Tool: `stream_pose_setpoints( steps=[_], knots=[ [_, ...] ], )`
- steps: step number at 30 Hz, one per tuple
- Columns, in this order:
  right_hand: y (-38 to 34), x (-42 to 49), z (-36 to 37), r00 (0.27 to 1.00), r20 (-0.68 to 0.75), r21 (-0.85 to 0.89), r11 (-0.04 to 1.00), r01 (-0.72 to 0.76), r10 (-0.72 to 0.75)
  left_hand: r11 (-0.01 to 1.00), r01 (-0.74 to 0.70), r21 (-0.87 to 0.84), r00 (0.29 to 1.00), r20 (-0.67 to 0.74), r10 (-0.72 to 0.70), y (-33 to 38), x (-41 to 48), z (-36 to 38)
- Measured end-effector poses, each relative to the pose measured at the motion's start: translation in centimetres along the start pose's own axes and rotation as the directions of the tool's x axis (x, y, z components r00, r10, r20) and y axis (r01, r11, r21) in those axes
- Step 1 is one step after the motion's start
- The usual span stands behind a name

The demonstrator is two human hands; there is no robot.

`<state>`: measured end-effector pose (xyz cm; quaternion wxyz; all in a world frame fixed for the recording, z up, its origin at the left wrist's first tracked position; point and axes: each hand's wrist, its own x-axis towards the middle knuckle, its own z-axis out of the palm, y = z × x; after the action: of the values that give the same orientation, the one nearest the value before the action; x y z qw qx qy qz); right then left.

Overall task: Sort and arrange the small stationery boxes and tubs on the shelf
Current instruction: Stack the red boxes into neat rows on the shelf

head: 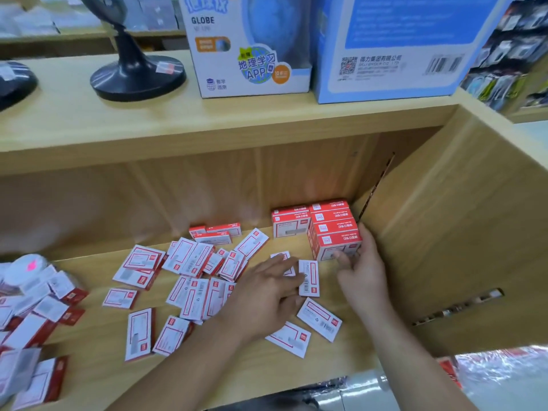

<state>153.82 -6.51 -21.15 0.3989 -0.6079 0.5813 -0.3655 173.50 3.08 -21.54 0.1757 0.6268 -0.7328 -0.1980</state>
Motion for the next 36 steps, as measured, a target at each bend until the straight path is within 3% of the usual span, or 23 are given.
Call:
stream_pose_setpoints(
  steps=[4,8,11,13,15,17,19,22,24,26,29,33,36],
  knots=[
    [-0.1,-0.3,0.1,1.000,-0.012,0.026,1.000,0.005,-0.005,0.999,-0.035,-0.022,0.999,-0.041,0.034,0.3,-0.5,-0.5],
    [-0.8,-3.0,-1.1,0.998,-0.062,0.012,1.000,0.021,-0.020,1.000,0.002,0.016,0.981,-0.193,0.001,0.7,-2.3,-1.9],
    [-1.0,-6.5,-1.8,0.991,-0.114,-0.093,0.994,0.054,-0.064,0.998,-0.034,0.062,0.985,-0.169,0.044,1.7,-3.7,-2.5],
    [-0.2,-7.9,-2.0,0.992,-0.127,-0.211,0.978,-0.002,-0.026,0.996,-0.064,0.054,0.993,-0.096,0.069,2.5,-4.2,-2.1],
    [0.3,-8.6,-2.0,1.000,-0.026,-0.228,0.973,-0.022,0.017,0.992,-0.074,0.106,0.997,0.014,0.073,3.1,-4.4,-1.6],
    [0.5,-9.1,-1.8,0.992,0.116,-0.239,0.968,0.071,-0.044,0.982,-0.082,0.167,0.993,0.093,0.068,3.0,-4.6,-1.2],
    [0.8,-9.2,-1.5,0.984,0.163,-0.262,0.958,0.113,-0.071,0.987,-0.100,0.123,0.991,0.098,0.088,2.7,-4.6,-1.3],
    [0.6,-8.8,-1.6,0.982,0.178,-0.317,0.941,0.117,-0.062,1.000,-0.023,0.000,0.999,-0.037,0.023,1.7,-3.4,-2.5],
    [0.1,-8.4,-1.7,0.968,0.241,-0.419,0.892,0.172,-0.073,0.987,0.018,0.157,0.995,-0.103,-0.002,0.5,-1.8,-3.4],
    [-0.7,-8.1,-1.8,0.942,0.333,-0.516,0.827,0.223,-0.046,0.965,0.043,0.260,0.999,-0.027,-0.037,-0.1,-0.8,-3.8],
    [-1.5,-7.8,-1.5,0.933,0.351,-0.551,0.789,0.270,-0.074,0.970,-0.001,0.242,0.998,0.060,-0.014,-0.5,-2.0,-2.7],
    [-1.7,-7.3,-0.3,0.932,0.273,-0.479,0.806,0.348,-0.240,0.993,-0.027,0.111,0.997,-0.074,0.035,-0.4,-5.6,-2.7],
    [-1.0,-7.3,1.9,0.878,0.346,-0.317,0.839,0.442,-0.331,0.979,0.116,0.167,0.975,-0.209,-0.080,-1.5,-8.6,-3.5]
  ],
)
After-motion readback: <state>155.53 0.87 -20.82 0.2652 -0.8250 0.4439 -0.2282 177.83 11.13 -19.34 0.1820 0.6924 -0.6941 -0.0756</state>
